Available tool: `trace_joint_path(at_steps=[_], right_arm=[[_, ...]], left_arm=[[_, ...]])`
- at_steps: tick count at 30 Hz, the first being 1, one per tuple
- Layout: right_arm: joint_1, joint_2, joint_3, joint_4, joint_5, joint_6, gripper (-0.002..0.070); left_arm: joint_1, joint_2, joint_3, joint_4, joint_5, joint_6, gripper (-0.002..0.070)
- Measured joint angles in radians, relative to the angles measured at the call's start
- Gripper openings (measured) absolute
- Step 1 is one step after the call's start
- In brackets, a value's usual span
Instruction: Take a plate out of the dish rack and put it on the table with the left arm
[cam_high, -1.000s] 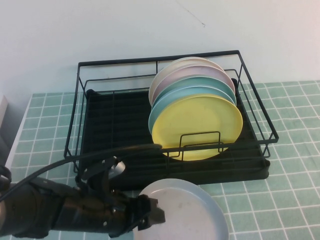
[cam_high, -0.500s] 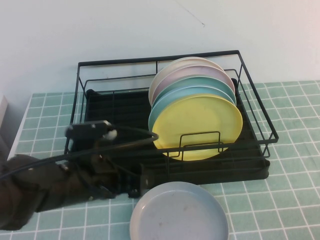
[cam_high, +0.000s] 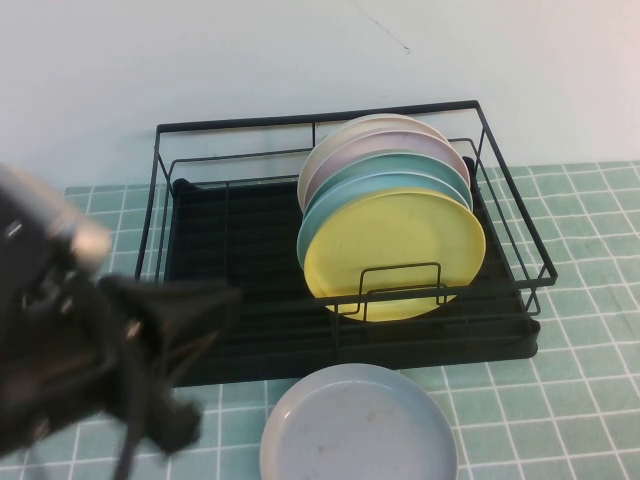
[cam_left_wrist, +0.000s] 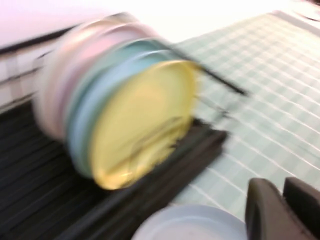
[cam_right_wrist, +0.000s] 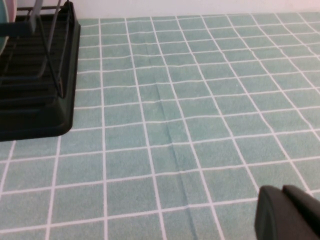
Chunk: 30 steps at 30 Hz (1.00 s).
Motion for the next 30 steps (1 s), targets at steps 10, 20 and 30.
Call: trace_joint_path(at_steps=[10,20,30], right_arm=[[0.000,0.000,0.000,0.000,0.000,0.000,-0.0002],[0.000,0.000,0.000,0.000,0.000,0.000,-0.0002],[0.000,0.000,0.000,0.000,0.000,0.000,-0.0002]], left_arm=[[0.000,-0.343,0.000,0.133,0.274,0.007,0.0001],[0.000,-0.445,0.000,0.137,0.390,0.010,-0.0001],[0.000,-0.447,0.000,0.157,0.398,0.010,-0.0001]])
